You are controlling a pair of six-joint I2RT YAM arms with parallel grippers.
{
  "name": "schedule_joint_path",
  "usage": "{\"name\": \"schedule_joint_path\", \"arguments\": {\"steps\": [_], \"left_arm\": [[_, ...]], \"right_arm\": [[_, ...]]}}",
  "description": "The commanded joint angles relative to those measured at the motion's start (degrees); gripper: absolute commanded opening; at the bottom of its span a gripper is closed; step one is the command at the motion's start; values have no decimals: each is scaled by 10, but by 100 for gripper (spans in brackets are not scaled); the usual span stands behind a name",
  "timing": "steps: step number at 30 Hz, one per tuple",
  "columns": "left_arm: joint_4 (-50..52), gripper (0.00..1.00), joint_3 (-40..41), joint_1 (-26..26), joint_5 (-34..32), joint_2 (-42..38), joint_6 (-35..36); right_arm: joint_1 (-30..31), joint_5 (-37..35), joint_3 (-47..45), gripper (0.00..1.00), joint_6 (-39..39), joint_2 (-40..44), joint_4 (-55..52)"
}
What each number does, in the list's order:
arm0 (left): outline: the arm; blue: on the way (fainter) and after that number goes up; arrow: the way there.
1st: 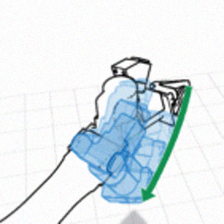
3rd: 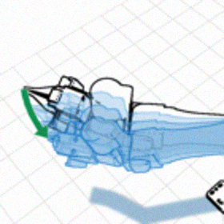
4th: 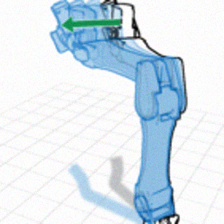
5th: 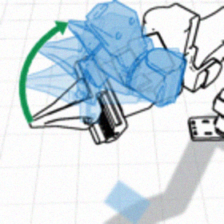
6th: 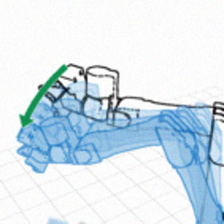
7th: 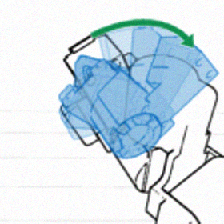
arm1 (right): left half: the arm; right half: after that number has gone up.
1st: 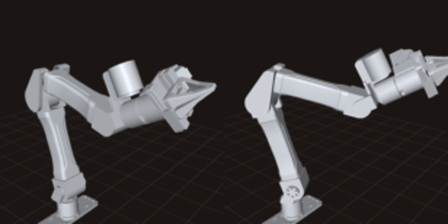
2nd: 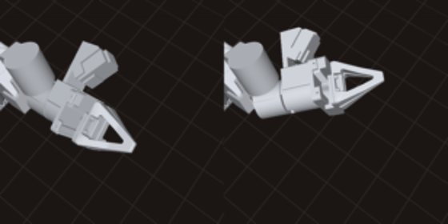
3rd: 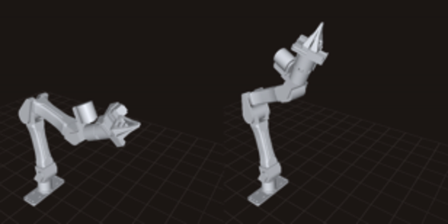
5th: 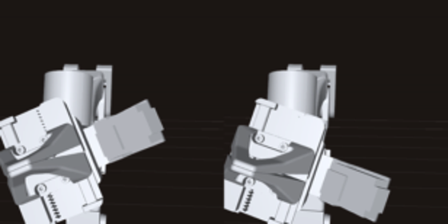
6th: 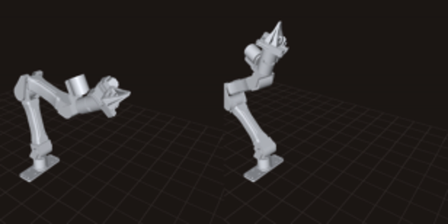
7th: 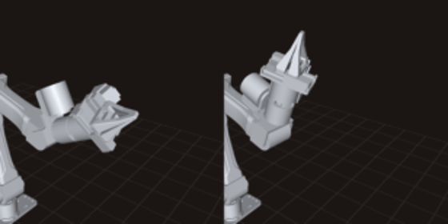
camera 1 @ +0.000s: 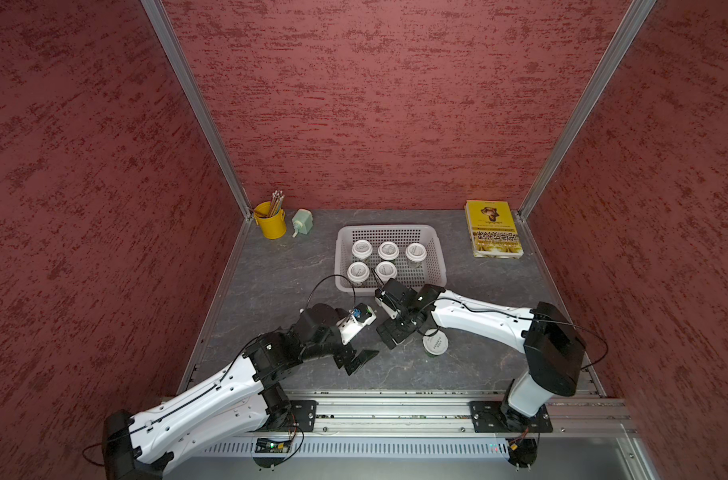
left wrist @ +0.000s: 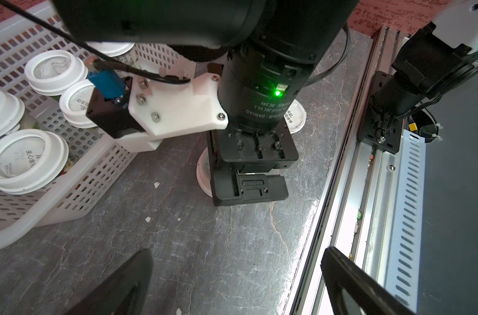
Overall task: Put the yogurt in the basket
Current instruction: Pick up the yogurt from the center of the board.
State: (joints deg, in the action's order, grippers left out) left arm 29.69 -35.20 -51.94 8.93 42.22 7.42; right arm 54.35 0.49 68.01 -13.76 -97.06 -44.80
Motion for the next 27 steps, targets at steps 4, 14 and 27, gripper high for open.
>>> {"name": "schedule_joint_path", "arguments": {"steps": [4,14,27], "left_arm": [[10,100,21,-3,-21,-48,3],[30,100,26,-2,-144,-65,-25],[28,100,33,24,-202,-72,-37]], "right_arm": [[5,-22,20,97,-12,-13,6],[5,-24,22,94,-15,-17,11],[4,-28,21,80,-21,-16,8]]}}
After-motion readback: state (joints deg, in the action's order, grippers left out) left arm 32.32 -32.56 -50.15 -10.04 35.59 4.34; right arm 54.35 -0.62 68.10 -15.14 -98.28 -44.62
